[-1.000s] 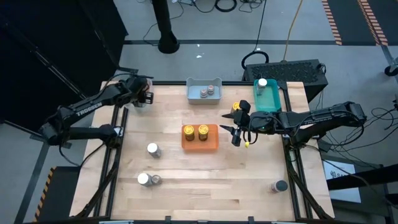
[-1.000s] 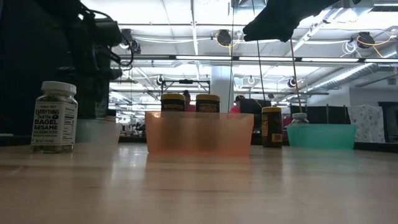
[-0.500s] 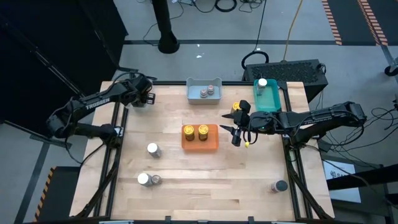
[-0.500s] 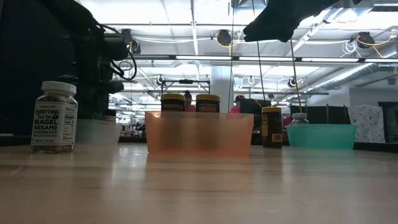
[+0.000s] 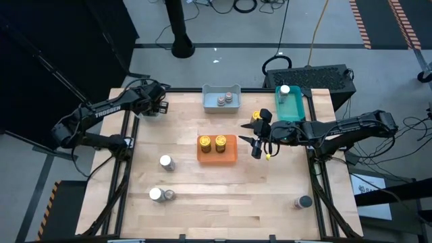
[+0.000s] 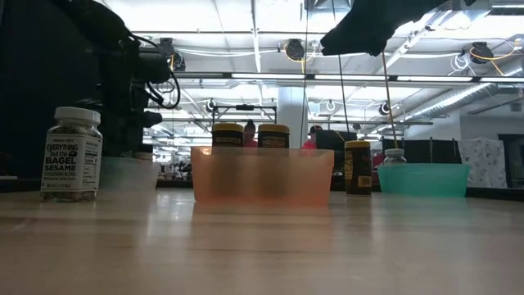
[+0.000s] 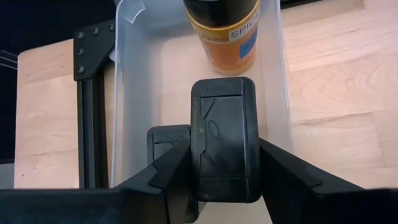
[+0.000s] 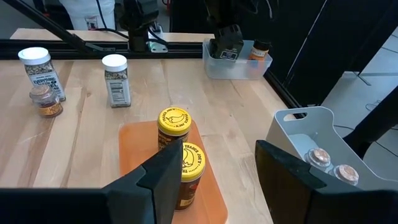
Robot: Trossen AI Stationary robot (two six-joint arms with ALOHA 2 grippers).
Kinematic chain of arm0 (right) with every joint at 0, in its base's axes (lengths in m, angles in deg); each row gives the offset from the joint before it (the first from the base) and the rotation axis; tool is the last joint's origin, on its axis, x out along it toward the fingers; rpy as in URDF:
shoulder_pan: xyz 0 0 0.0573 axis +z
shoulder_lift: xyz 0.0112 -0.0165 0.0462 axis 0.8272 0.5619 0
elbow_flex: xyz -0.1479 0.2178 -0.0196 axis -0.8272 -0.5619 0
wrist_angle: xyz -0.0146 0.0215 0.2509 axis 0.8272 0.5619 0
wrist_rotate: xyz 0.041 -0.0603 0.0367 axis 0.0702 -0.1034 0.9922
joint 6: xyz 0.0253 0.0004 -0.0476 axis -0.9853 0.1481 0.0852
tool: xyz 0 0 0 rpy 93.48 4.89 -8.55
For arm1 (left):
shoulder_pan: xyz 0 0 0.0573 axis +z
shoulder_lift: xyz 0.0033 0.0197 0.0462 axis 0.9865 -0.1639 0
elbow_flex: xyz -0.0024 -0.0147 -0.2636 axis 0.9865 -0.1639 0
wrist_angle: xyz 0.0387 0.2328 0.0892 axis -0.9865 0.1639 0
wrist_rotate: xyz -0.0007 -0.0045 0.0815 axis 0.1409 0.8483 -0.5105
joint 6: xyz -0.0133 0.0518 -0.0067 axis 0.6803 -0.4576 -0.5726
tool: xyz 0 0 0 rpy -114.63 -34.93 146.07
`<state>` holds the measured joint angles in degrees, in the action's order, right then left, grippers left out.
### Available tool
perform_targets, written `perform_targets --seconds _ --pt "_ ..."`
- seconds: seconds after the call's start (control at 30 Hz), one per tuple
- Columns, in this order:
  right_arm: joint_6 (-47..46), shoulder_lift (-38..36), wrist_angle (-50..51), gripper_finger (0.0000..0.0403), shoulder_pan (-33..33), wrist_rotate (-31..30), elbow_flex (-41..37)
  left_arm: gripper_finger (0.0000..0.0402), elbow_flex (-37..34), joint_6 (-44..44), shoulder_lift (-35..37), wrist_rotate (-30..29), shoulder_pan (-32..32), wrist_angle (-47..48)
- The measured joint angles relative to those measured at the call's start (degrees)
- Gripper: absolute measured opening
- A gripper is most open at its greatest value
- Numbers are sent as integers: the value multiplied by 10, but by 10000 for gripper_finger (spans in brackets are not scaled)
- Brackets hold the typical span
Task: Sort spices by type
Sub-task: Put the black seasoning can into the transparent bin, then put the top white seasoning bottle into the green bin
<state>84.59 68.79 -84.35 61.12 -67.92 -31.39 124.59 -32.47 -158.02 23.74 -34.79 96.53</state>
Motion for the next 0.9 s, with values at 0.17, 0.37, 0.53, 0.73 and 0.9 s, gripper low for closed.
perform_targets --seconds 0.17,0.37,0.53,0.73,0.9 --pt "0 0 1 183 0 0 0 173 0 0 0 0 0 23" --pt "0 0 1 183 0 0 0 173 0 1 0 2 -5 35" --pt "0 0 1 183 0 0 0 173 0 0 0 0 -14 27" --pt "2 0 1 183 0 0 0 193 0 -10 0 3 -21 30" --pt "2 0 1 183 0 0 0 231 2 -12 0 -10 -25 31"
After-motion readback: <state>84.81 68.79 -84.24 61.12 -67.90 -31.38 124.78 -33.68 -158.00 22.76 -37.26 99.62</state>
